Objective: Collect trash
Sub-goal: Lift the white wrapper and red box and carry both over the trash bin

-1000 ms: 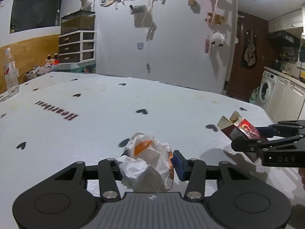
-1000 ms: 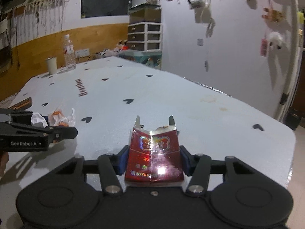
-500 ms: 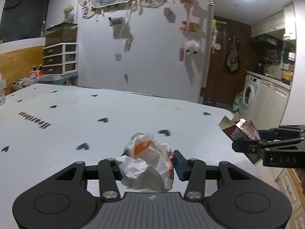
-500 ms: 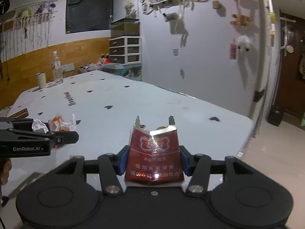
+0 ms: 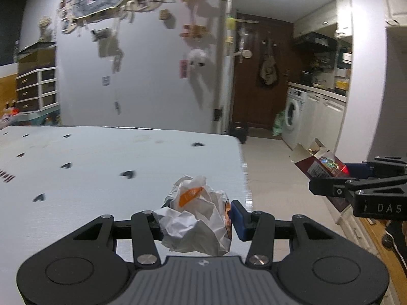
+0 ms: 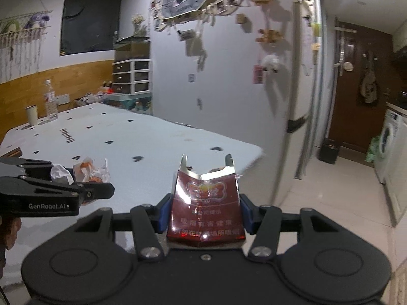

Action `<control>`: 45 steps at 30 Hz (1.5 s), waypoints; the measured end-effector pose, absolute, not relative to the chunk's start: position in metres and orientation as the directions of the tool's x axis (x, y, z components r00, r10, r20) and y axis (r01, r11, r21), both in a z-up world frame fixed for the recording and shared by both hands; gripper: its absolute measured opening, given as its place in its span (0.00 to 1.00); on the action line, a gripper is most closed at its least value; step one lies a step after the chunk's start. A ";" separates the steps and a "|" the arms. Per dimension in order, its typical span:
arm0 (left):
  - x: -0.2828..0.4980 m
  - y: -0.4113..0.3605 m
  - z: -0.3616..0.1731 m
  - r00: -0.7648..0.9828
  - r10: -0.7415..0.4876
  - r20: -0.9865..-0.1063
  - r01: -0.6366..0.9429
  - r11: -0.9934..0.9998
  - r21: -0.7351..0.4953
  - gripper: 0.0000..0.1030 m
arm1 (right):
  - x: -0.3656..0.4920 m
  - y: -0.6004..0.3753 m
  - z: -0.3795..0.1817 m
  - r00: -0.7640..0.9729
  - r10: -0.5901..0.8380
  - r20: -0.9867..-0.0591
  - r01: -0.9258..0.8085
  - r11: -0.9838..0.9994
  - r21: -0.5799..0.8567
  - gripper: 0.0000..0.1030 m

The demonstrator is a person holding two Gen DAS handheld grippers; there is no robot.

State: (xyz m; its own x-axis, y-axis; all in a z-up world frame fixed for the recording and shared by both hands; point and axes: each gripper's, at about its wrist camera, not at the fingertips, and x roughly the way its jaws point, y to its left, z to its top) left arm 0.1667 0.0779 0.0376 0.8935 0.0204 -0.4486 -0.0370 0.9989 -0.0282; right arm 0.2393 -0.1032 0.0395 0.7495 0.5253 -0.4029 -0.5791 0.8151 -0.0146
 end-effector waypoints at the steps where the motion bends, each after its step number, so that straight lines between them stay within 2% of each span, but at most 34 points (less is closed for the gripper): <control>1: 0.167 0.070 0.038 0.894 0.010 -0.449 -0.024 0.999 -0.026 0.47 | 0.237 -0.111 0.039 0.754 0.519 -0.403 -0.572 0.820 -0.014 0.53; 17: 0.185 -0.033 0.030 0.875 -0.092 -0.474 0.105 0.995 0.000 0.47 | 0.225 -0.223 0.018 0.805 0.419 -0.420 -0.458 0.889 0.010 0.53; 24: 0.211 -0.080 0.007 0.840 -0.161 -0.518 0.181 0.983 -0.012 0.47 | 0.232 -0.265 -0.002 0.814 0.368 -0.448 -0.407 0.914 0.012 0.53; 38: 0.284 -0.119 -0.090 0.693 -0.213 -0.688 0.254 0.966 -0.044 0.47 | 0.288 -0.309 -0.102 0.733 0.244 -0.635 -0.303 0.953 0.017 0.53; 45: 0.321 -0.118 -0.127 0.620 -0.236 -0.748 0.262 0.961 -0.086 0.47 | 0.321 -0.305 -0.144 0.625 0.260 -0.736 -0.313 0.947 0.068 0.53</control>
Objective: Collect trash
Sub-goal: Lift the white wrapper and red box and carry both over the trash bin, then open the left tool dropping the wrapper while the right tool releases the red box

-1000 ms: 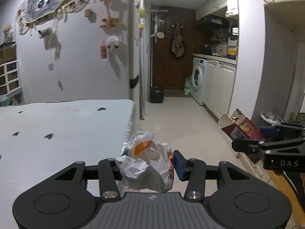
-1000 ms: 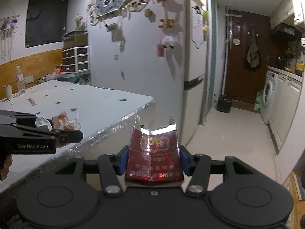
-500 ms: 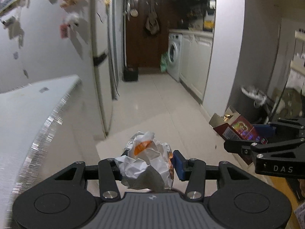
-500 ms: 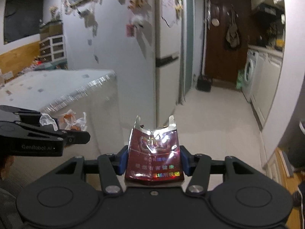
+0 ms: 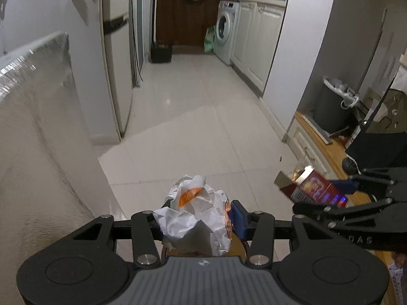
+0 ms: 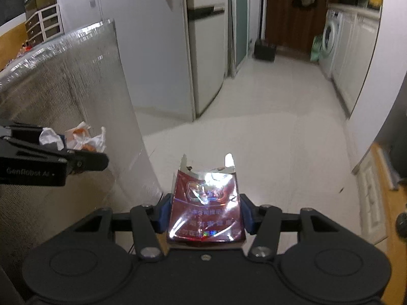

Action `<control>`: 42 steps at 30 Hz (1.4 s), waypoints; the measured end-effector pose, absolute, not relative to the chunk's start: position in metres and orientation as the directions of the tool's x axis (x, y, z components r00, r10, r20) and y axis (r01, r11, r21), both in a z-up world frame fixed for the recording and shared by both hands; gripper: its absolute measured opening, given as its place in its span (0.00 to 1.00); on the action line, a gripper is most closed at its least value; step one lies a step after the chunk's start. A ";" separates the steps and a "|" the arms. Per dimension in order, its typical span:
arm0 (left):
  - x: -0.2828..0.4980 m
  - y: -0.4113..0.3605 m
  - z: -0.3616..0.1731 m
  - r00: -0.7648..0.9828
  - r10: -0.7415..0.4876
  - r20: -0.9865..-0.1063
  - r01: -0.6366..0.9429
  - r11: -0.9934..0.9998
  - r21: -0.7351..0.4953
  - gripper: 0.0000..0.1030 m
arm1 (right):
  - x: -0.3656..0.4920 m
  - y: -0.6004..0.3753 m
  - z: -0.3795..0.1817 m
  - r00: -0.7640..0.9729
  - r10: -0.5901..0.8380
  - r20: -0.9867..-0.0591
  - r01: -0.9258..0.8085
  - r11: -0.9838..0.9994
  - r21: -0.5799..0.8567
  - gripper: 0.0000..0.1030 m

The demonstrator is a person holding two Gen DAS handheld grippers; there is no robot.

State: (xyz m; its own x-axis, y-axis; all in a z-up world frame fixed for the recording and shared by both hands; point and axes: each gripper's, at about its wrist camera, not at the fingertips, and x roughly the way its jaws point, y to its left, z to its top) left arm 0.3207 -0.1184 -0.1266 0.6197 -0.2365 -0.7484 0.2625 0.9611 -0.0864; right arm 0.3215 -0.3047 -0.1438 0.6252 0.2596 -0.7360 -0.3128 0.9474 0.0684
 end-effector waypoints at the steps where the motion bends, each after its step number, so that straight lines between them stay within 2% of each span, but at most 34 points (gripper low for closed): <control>1: 0.327 -0.118 -0.131 0.608 -0.238 -0.758 0.262 0.961 -0.092 0.47 | 0.326 -0.304 -0.148 0.609 0.266 -0.747 -0.311 0.947 0.084 0.53; 10: 0.374 -0.111 -0.179 0.480 -0.250 -0.841 0.213 0.963 -0.165 0.47 | 0.365 -0.286 -0.208 0.434 0.283 -0.855 -0.290 0.943 0.165 0.53; 19: 0.395 -0.098 -0.232 0.372 -0.183 -0.910 0.117 0.982 -0.149 0.47 | 0.390 -0.266 -0.267 0.309 0.241 -0.920 -0.268 0.950 0.159 0.54; 30: 0.404 -0.088 -0.297 0.217 -0.198 -0.956 0.002 0.979 -0.203 0.47 | 0.393 -0.265 -0.301 0.227 0.203 -0.952 -0.274 0.952 0.137 0.54; 35: 0.405 -0.089 -0.315 0.178 -0.241 -0.954 -0.032 0.967 -0.251 0.49 | 0.401 -0.268 -0.309 0.218 0.195 -0.956 -0.262 0.956 0.135 0.54; 38: 0.405 -0.093 -0.321 0.157 -0.230 -0.961 -0.022 0.972 -0.236 0.60 | 0.408 -0.261 -0.316 0.210 0.189 -0.959 -0.253 0.958 0.133 0.54; 40: 0.404 -0.095 -0.323 0.148 -0.215 -0.965 -0.019 0.975 -0.221 0.78 | 0.409 -0.261 -0.319 0.208 0.191 -0.959 -0.246 0.959 0.138 0.54; 42: 0.404 -0.094 -0.325 0.139 -0.204 -0.969 -0.023 0.978 -0.209 0.84 | 0.413 -0.260 -0.322 0.210 0.197 -0.958 -0.239 0.960 0.145 0.54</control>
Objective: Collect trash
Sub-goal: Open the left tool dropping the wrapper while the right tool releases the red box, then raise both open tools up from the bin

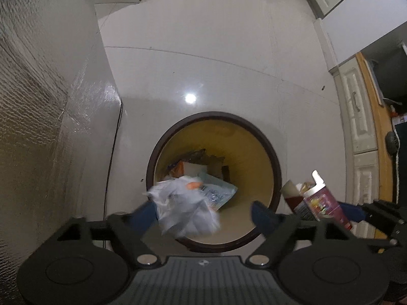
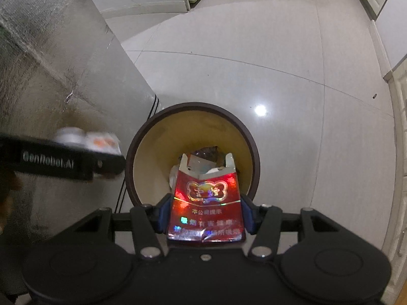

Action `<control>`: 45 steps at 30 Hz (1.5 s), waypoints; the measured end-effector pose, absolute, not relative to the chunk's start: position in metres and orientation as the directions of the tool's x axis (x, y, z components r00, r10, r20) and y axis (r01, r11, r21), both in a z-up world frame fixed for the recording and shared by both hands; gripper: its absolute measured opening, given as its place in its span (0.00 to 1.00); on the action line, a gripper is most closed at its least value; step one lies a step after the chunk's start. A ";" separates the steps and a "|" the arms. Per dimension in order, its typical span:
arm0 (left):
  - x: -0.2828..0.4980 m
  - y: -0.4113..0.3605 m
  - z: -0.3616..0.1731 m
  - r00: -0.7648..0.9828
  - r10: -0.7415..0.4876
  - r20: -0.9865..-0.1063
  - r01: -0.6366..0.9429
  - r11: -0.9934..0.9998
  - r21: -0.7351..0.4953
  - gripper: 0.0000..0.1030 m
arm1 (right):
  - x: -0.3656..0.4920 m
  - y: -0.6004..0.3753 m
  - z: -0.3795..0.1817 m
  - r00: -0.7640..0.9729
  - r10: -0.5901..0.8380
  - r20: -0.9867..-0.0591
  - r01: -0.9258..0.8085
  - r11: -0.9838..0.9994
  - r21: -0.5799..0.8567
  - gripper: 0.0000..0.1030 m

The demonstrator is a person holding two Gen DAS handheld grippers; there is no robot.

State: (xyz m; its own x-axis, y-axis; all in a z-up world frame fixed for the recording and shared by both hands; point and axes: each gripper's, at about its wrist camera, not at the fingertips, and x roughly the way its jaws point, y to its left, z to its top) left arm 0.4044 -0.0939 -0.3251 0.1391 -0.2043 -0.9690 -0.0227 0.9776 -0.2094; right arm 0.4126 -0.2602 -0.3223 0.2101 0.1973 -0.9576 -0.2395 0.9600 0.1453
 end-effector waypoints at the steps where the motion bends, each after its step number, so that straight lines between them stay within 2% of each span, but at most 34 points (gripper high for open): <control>1: 0.405 -0.093 -0.327 0.134 -0.198 -0.971 -0.026 0.979 -0.204 0.84 | 0.414 -0.260 -0.322 0.211 0.200 -0.957 -0.238 0.960 0.148 0.54; 7: 0.406 -0.092 -0.328 0.130 -0.140 -0.982 -0.036 0.989 -0.145 0.90 | 0.415 -0.267 -0.323 0.215 0.215 -0.953 -0.224 0.960 0.166 0.54; 14: 0.405 -0.087 -0.328 0.133 -0.055 -0.990 -0.026 0.998 -0.059 0.98 | 0.418 -0.274 -0.314 0.286 0.299 -0.911 -0.200 0.948 0.248 0.55; 16: 0.404 -0.086 -0.329 0.127 -0.038 -0.991 -0.022 0.999 -0.041 1.00 | 0.418 -0.276 -0.309 0.322 0.320 -0.891 -0.192 0.944 0.270 0.64; 17: 0.404 -0.087 -0.329 0.124 -0.034 -0.992 -0.020 0.999 -0.037 1.00 | 0.418 -0.277 -0.306 0.343 0.321 -0.883 -0.182 0.945 0.272 0.81; 18: 0.405 -0.087 -0.329 0.122 -0.032 -0.992 -0.017 0.999 -0.034 1.00 | 0.418 -0.278 -0.304 0.356 0.314 -0.880 -0.174 0.948 0.267 0.90; 20: 0.404 -0.087 -0.329 0.120 -0.031 -0.992 -0.010 0.999 -0.032 1.00 | 0.418 -0.278 -0.303 0.363 0.308 -0.880 -0.174 0.950 0.260 0.91; 24: 0.404 -0.089 -0.329 0.112 -0.020 -0.994 0.010 1.000 -0.020 1.00 | 0.417 -0.279 -0.303 0.361 0.269 -0.893 -0.177 0.960 0.218 1.00; 32: 0.400 -0.092 -0.325 0.104 -0.014 -0.994 0.034 0.999 -0.011 1.00 | 0.410 -0.283 -0.302 0.332 0.230 -0.915 -0.183 0.967 0.177 1.00; 45: 0.385 -0.092 -0.282 0.178 -0.055 -0.982 0.039 0.998 -0.049 1.00 | 0.398 -0.293 -0.277 0.345 0.232 -0.909 -0.145 0.970 0.192 1.00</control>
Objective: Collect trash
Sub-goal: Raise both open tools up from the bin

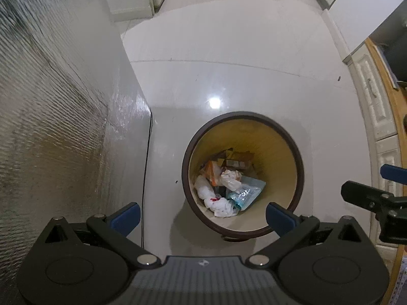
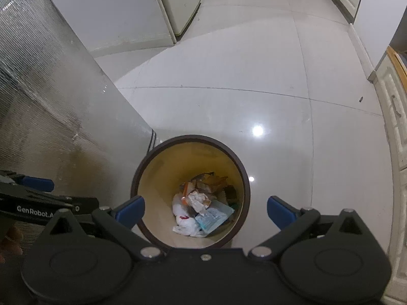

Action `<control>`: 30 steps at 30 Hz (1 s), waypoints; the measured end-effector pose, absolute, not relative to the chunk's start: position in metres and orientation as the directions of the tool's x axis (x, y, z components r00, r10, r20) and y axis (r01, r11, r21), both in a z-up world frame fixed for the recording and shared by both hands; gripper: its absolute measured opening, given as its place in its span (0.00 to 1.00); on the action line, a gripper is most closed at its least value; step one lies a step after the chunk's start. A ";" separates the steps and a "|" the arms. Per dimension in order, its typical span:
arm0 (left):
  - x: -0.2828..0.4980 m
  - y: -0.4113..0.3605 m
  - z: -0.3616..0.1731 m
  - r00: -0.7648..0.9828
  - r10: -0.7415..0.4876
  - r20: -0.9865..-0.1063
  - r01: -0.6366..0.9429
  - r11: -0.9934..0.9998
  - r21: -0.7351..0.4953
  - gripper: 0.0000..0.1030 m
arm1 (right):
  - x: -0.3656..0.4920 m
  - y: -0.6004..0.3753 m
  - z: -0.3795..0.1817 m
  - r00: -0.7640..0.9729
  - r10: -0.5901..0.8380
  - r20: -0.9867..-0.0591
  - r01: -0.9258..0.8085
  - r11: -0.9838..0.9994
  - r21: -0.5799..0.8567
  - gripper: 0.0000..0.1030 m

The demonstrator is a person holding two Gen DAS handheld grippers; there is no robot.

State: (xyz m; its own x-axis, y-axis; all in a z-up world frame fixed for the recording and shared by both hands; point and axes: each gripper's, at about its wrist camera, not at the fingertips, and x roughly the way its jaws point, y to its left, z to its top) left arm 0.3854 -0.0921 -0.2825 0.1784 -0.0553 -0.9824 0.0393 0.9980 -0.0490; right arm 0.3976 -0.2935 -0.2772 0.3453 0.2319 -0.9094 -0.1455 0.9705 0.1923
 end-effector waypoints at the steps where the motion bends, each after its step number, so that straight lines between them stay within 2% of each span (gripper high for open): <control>1: 0.384 -0.092 -0.277 0.189 -0.061 -0.980 0.042 0.998 -0.054 1.00 | 0.396 -0.294 -0.273 0.351 0.234 -0.906 -0.143 0.970 0.195 1.00; 14: 0.351 -0.096 -0.218 0.317 -0.021 -0.948 0.052 0.999 -0.004 1.00 | 0.355 -0.312 -0.212 0.442 0.229 -0.867 -0.147 0.972 0.182 1.00; 30: 0.272 -0.103 -0.132 0.531 -0.033 -0.846 0.099 0.995 0.024 1.00 | 0.273 -0.304 -0.143 0.571 0.182 -0.800 -0.200 0.977 0.078 1.00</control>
